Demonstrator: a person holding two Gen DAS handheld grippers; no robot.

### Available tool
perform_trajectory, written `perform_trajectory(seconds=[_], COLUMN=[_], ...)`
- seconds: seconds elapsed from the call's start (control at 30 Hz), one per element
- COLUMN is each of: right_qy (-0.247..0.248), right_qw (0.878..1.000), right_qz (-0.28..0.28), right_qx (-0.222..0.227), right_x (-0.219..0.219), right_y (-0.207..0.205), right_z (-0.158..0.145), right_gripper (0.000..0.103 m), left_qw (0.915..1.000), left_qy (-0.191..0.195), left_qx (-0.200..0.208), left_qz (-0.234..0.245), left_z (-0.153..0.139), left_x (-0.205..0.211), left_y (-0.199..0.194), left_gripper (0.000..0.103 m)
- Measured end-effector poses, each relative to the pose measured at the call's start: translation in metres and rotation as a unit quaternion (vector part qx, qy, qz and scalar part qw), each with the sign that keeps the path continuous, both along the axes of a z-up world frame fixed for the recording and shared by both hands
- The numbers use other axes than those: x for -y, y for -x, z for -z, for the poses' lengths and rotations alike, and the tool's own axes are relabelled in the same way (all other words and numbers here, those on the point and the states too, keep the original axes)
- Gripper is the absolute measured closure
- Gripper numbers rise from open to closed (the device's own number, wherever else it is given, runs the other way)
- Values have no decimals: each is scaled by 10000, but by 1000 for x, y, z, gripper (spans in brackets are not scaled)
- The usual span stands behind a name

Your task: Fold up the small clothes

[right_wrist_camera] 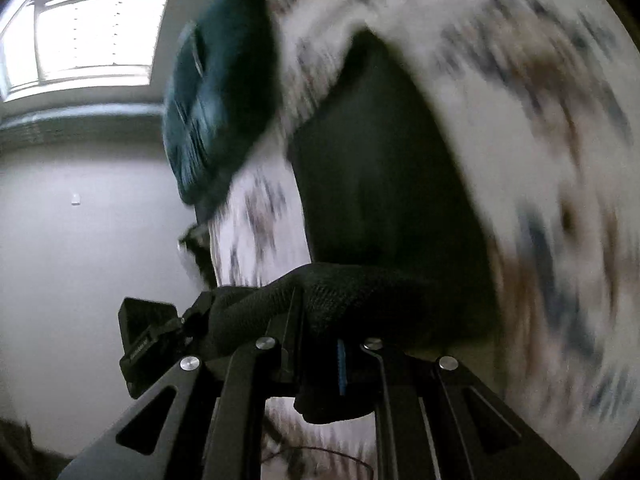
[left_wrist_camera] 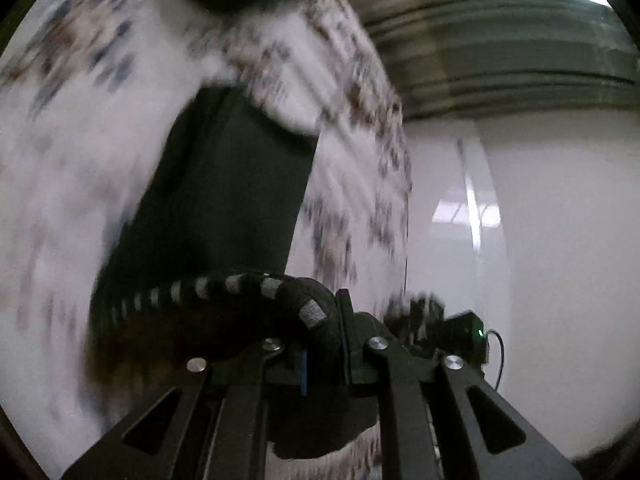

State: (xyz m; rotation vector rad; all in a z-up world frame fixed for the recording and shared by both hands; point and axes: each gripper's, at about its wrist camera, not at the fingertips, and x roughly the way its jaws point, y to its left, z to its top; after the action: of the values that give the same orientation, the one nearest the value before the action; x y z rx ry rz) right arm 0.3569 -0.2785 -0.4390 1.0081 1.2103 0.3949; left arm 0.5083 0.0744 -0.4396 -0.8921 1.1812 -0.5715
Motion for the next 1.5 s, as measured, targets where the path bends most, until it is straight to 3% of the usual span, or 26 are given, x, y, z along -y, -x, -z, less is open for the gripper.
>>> perform_trajectory(seconds=[0.17,0.3,0.33,0.37,0.4,0.43,0.5,0.57,0.67,0.8,0.83,0.87,0.9,0.93,1.07,1.13,1.17,1.23,1.27,1.3,1.33,1.4,1.47,1.5], right_qy=[160,280,233,201,168,189,262,566,1404,1451,1426,1410,1456,1723,1889,2022,2090,2225,2177,2021,1841,1710,1457,1365], right_qw=[9987,9984,9984,9978,9971,9973,9983,9975,9901,9879,9878,9880,9878,9835,9818,9793,9776,9732,9736,9763,9796,9811,9845,9849], right_qz=[438,482,477,487,505,504,503,410,60,-174,-229,-258,-307,-325,-100,-125,-247,-536,-603,-603,-596,-703,-828,-902], right_qx=[227,-23,-200,-398,-534,-506,-158,58,23,-527,-585,-569,-466,-442,151,35,-94,-217,-340,-490,-538,-576,-523,-558], right_x=[9,25,22,26,28,30,34,37,36,31,28,25,21,19,23,23,20,14,15,20,25,33,41,44], right_y=[-138,-223,-238,-253,-262,-262,-258,-248,-250,-269,-273,-278,-282,-285,-286,-293,-297,-304,-307,-308,-308,-303,-291,-283], right_z=[13,38,49,61,71,73,66,59,67,112,119,125,126,123,98,108,117,127,130,129,127,119,110,107], right_gripper=[91,86,85,80,73,69,37,31,31,31,33,49,86,94,97,97,97,96,95,93,89,46,23,21], left_qw=[9994,9995,9990,9983,9973,9963,9951,9965,9975,9869,9836,9832,9847,9868,9887,9882,9903,9919,9925,9940,9949,9976,9982,9986], left_qy=[116,61,122,236,371,530,658,351,-630,-1545,-1735,-1766,-1669,-1550,-1481,-1476,-1269,-1072,-1015,-887,-810,-542,-383,-259], left_qx=[122,-93,-283,-415,-470,-361,-241,-24,122,-284,-260,-187,-200,-265,-128,-399,-561,-675,-664,-625,-591,-382,-331,-253], left_qz=[-293,-307,-314,-343,-426,-566,-695,-752,-284,359,417,434,461,398,208,59,39,-76,-124,-111,-96,-195,-317,-394], left_z=[31,64,75,81,86,85,80,74,79,119,125,127,128,127,125,144,152,153,149,141,135,114,98,89], left_x=[0,2,0,-5,-11,-19,-31,-38,-24,5,10,12,12,8,-11,-23,-28,-35,-39,-41,-43,-52,-62,-66], left_y=[-118,-193,-209,-216,-221,-222,-215,-207,-208,-226,-231,-231,-231,-231,-223,-227,-229,-229,-227,-224,-219,-200,-172,-153], left_gripper=[94,88,72,42,33,32,30,29,29,29,33,63,91,91,92,92,91,80,61,47,23,23,22,22])
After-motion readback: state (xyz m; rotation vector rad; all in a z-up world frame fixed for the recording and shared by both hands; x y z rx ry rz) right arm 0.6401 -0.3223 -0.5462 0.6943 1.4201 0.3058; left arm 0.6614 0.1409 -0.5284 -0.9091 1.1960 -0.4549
